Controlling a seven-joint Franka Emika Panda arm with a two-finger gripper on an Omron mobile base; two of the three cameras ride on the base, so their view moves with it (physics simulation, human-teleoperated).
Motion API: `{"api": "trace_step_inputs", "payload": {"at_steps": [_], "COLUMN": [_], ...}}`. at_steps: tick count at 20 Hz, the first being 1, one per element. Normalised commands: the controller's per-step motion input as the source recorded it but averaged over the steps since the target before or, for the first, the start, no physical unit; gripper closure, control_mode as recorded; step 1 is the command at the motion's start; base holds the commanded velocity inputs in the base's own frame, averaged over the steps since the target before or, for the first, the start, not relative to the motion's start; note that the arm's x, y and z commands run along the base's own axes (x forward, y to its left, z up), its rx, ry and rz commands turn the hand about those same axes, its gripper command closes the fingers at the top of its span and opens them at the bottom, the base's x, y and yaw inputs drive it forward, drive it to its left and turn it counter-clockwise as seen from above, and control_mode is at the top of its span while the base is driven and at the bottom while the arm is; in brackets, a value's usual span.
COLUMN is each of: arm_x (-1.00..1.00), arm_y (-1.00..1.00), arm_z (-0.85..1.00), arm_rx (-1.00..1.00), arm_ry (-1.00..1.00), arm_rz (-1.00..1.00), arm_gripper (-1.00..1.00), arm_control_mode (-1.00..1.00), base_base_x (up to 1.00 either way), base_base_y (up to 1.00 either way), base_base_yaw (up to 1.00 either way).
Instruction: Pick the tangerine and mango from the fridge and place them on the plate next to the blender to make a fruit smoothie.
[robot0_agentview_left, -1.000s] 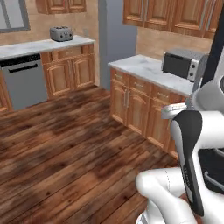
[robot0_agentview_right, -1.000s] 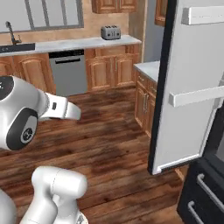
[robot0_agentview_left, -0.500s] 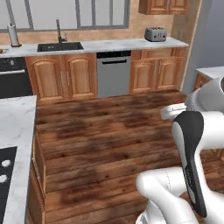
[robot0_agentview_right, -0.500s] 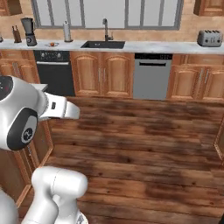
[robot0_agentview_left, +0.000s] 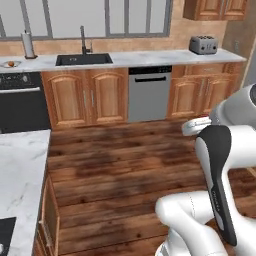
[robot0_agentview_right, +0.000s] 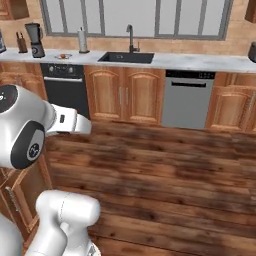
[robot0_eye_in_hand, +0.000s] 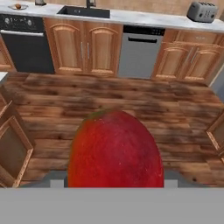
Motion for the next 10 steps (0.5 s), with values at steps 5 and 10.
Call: {"api": "trace_step_inputs", "payload": {"at_steps": [5,10], "arm_x": [0.0,0.0], "arm_y": [0.0,0.0], "arm_z": [0.0,0.0], "arm_rx": [0.0,0.0], "arm_ry": [0.0,0.0], "arm_rz": [0.0,0.0], "arm_gripper": [1.0,1.0], "arm_control_mode": [1.0,1.0], "base_base_x": [1.0,1.0], "base_base_y": [0.0,0.0], "base_base_yaw": [0.13,0.11]}}
